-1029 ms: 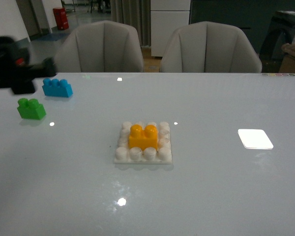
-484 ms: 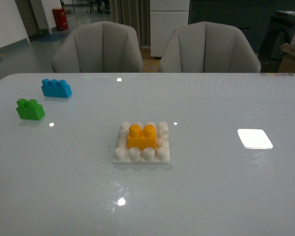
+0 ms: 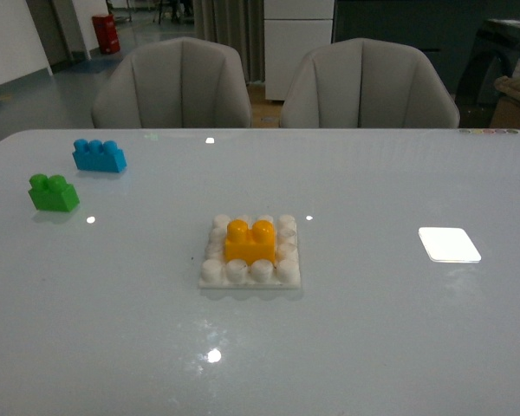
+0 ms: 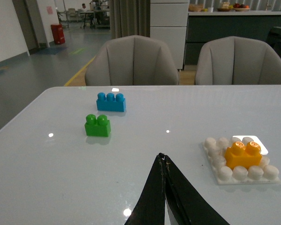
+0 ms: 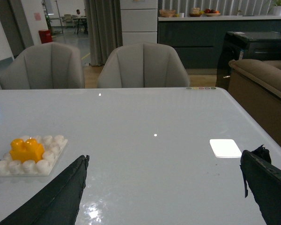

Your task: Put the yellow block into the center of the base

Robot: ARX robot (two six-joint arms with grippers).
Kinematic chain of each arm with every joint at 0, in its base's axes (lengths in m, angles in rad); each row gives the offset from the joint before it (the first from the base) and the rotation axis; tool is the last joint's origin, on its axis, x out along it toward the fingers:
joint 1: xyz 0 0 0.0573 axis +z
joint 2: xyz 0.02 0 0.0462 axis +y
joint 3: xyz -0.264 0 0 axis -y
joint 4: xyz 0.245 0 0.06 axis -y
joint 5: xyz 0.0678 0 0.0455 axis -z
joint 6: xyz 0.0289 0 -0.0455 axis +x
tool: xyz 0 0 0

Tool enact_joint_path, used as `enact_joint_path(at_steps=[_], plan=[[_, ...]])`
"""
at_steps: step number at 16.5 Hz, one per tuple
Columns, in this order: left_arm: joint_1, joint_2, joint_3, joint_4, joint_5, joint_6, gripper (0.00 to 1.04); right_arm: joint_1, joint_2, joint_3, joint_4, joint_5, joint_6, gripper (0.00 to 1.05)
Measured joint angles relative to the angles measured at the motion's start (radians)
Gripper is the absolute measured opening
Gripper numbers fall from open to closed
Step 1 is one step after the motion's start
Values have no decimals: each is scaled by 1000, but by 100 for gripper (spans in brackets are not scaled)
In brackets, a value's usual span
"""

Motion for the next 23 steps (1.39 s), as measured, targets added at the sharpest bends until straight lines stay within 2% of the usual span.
enact_joint_path(at_steps=[20, 22, 23], plan=[[0, -443, 0, -425, 0, 0, 2, 0, 0, 0, 0, 0, 0, 98], [0, -583, 0, -616, 0, 0, 2, 0, 0, 0, 0, 0, 0, 98], [0, -607, 4, -585, 0, 0, 2, 0, 0, 0, 0, 0, 0, 98]])
